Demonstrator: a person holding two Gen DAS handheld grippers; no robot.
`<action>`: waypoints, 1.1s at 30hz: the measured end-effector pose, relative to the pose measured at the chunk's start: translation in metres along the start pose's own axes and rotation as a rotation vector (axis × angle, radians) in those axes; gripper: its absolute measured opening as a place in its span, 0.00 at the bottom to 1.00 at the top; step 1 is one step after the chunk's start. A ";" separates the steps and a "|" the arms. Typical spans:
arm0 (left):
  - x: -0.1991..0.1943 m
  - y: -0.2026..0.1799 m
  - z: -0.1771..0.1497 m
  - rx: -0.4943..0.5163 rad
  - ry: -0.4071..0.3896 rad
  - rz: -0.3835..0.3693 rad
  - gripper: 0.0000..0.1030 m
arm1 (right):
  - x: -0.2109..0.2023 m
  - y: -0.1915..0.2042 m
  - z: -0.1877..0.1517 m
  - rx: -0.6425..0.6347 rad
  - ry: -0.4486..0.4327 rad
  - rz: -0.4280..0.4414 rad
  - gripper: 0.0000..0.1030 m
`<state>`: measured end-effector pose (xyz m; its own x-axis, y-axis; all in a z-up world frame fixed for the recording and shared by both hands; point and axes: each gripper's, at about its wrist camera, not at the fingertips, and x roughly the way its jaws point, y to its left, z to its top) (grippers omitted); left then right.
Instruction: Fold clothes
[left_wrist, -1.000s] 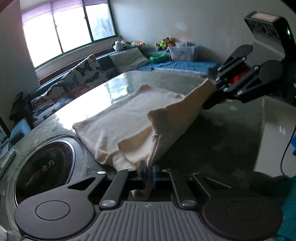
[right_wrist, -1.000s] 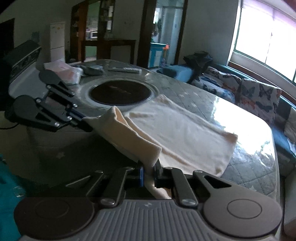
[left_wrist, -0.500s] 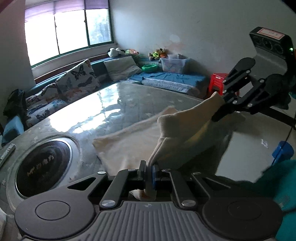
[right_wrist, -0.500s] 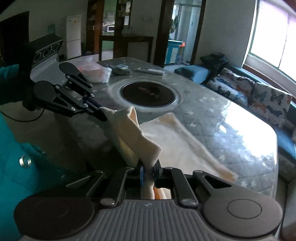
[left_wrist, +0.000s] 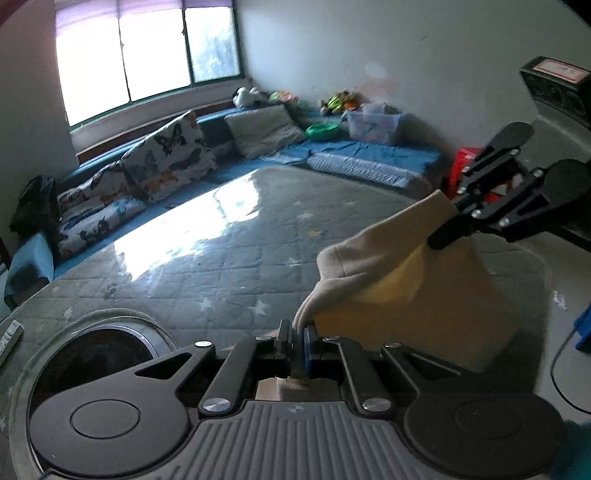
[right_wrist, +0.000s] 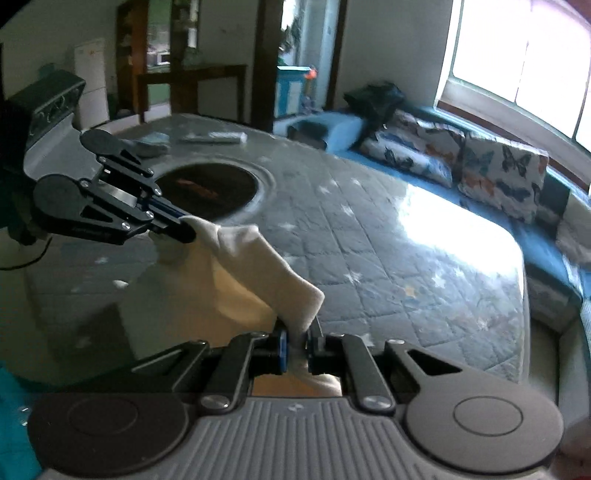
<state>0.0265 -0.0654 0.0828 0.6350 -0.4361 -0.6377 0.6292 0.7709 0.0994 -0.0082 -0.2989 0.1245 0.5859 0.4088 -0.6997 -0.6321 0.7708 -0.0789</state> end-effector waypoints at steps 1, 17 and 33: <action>0.012 0.005 0.002 -0.007 0.011 0.008 0.06 | 0.010 -0.006 0.001 0.012 0.013 -0.001 0.08; 0.070 0.041 -0.009 -0.161 0.072 0.137 0.26 | 0.059 -0.048 -0.040 0.315 -0.039 -0.175 0.22; 0.089 0.002 0.013 -0.210 0.080 -0.015 0.23 | 0.059 -0.036 -0.048 0.328 -0.042 -0.141 0.22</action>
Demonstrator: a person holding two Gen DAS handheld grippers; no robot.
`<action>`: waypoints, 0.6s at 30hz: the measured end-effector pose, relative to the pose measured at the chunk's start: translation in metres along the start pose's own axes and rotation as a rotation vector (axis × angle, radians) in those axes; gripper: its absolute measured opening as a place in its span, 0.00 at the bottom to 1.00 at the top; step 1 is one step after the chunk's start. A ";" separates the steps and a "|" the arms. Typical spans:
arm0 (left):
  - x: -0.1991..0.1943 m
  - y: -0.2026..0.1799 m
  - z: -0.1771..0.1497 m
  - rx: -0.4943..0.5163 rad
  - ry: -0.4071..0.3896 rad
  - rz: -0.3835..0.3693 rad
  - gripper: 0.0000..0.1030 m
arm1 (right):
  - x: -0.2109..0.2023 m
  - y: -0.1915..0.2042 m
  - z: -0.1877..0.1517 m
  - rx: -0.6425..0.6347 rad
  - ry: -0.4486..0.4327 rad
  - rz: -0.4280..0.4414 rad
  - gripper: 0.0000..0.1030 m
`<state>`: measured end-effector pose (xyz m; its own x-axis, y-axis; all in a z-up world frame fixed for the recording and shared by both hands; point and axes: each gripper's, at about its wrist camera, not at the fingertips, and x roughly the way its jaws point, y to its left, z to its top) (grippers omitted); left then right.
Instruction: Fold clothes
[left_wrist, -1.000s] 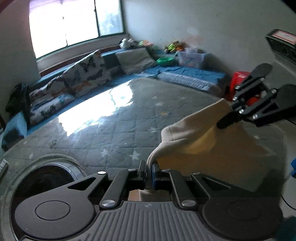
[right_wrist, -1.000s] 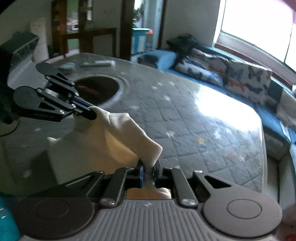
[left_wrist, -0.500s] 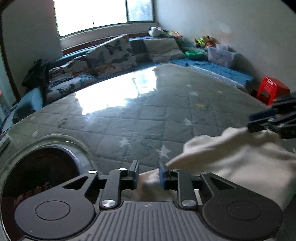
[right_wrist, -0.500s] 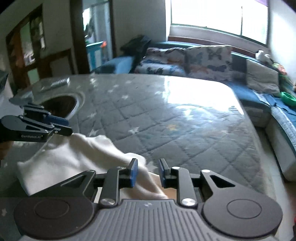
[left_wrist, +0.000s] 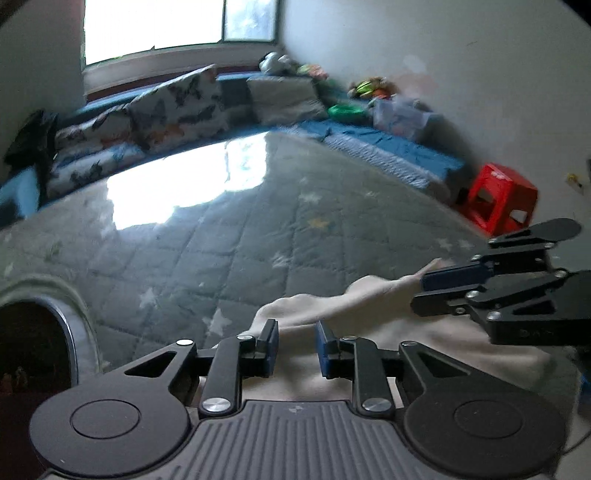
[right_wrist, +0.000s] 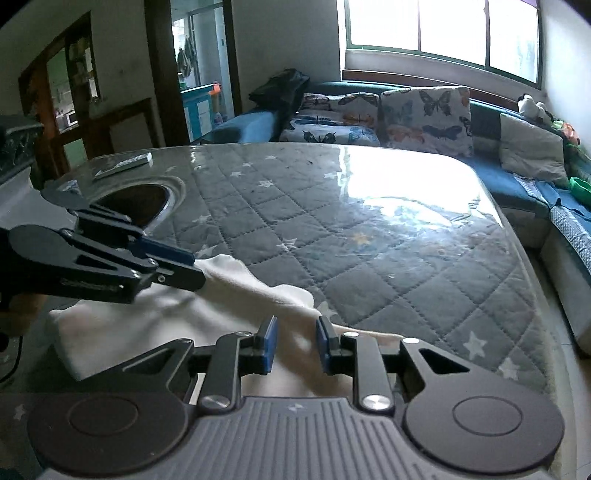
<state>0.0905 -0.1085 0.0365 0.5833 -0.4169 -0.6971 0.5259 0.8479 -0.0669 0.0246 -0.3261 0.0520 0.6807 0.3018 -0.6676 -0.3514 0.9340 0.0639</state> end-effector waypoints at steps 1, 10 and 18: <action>0.002 0.001 0.000 -0.006 0.004 0.004 0.23 | 0.004 -0.001 -0.001 -0.001 0.007 -0.003 0.22; 0.002 0.003 -0.005 -0.014 -0.014 0.015 0.24 | -0.015 -0.016 -0.012 0.053 -0.031 -0.039 0.21; -0.016 -0.005 -0.010 -0.018 -0.048 0.005 0.27 | -0.049 -0.033 -0.040 0.162 -0.019 -0.036 0.21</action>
<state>0.0726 -0.1027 0.0413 0.6153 -0.4274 -0.6624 0.5118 0.8557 -0.0767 -0.0233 -0.3791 0.0528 0.7034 0.2693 -0.6579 -0.2192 0.9625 0.1596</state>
